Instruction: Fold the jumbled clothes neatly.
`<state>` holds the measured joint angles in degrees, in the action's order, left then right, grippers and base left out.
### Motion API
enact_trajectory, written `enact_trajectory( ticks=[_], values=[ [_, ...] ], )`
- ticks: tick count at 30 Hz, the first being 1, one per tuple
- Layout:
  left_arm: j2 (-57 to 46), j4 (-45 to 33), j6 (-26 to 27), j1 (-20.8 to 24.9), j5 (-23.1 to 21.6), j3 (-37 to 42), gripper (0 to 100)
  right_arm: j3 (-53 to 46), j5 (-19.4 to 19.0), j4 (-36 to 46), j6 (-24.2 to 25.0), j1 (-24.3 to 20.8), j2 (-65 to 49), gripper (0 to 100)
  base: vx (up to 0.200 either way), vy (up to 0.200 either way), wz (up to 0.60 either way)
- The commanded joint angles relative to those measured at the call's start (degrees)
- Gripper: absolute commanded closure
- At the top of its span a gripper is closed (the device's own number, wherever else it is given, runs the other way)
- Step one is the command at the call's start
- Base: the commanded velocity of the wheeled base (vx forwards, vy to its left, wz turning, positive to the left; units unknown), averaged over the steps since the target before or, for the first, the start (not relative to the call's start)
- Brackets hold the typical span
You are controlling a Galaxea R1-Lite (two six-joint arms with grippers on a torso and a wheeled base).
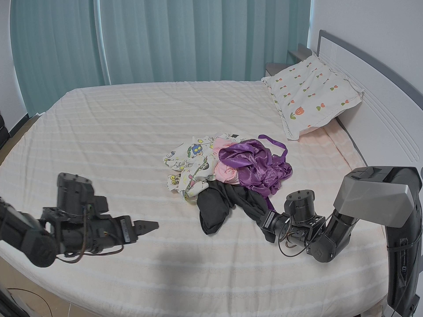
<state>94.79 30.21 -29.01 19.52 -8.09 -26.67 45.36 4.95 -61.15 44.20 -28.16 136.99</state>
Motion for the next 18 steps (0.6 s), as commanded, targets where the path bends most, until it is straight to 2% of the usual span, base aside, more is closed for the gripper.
enact_trajectory(
  ticks=[1,6,10,18],
  values=[
    [20.3,3.6,-8.3,6.5,4.4,-10.3,0,-4.8,0.1,-0.8,-0.9,0.2,-2.2,100,0.000,0.000,0.00],
    [27.2,3.6,-8.9,7.5,4.9,-16.7,0,-6.5,0.1,-2.7,-1.7,0.0,-2.6,100,0.000,0.000,0.00],
    [35.5,3.5,-12.0,9.6,5.2,-25.7,0,-9.3,0.1,-5.3,-1.9,-0.4,-2.7,100,0.000,0.000,0.00],
    [42.5,3.5,-11.9,10.5,5.4,-35.8,0,-9.5,0.1,-6.2,-1.6,-0.9,-2.5,100,0.000,0.000,0.00]
  ],
)
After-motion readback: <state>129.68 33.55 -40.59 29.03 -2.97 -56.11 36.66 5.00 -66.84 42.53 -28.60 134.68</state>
